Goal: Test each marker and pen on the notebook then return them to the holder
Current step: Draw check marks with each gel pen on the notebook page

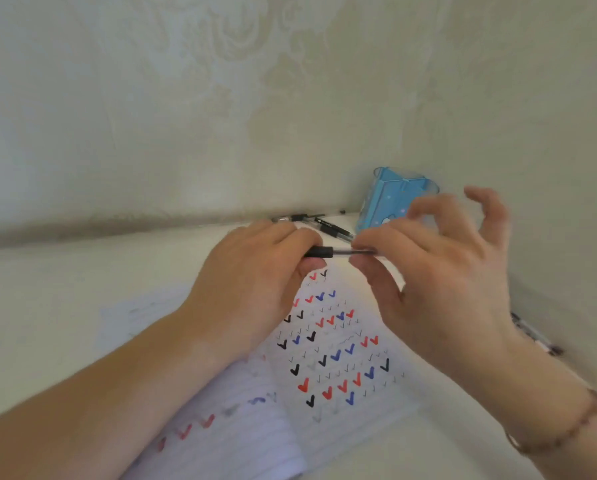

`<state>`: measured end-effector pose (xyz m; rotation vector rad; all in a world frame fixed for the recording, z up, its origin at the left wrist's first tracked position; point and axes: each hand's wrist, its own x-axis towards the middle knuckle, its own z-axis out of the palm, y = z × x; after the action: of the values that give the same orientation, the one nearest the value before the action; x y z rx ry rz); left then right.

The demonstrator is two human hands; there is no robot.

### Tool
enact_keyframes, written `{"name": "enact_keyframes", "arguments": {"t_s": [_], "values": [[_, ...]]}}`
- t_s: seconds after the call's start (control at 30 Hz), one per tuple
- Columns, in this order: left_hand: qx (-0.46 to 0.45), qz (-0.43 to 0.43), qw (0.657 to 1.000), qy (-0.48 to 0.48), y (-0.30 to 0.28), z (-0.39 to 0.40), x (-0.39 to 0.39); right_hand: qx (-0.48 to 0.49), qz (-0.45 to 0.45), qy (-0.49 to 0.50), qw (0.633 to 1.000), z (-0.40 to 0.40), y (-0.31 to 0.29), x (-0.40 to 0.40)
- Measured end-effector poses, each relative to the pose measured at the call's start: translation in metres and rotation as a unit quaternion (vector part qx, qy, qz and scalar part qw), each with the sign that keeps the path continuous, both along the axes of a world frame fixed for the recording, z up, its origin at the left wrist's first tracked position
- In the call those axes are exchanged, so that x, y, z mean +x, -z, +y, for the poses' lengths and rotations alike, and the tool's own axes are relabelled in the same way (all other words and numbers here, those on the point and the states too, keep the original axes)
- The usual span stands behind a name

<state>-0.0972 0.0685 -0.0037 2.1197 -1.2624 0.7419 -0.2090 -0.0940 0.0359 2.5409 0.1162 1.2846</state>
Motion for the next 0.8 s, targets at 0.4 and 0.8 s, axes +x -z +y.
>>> {"name": "enact_keyframes", "arguments": {"t_s": [0.4,0.8], "values": [[0.067,0.191,0.935,0.292,-0.007,0.001,-0.015,0.575,0.173,-0.361,0.713,0.006,0.029,-0.017],[0.081,0.264,0.913,0.301,-0.002,0.0,-0.016,0.514,0.146,-0.347,0.77,-0.001,0.028,-0.024]]}}
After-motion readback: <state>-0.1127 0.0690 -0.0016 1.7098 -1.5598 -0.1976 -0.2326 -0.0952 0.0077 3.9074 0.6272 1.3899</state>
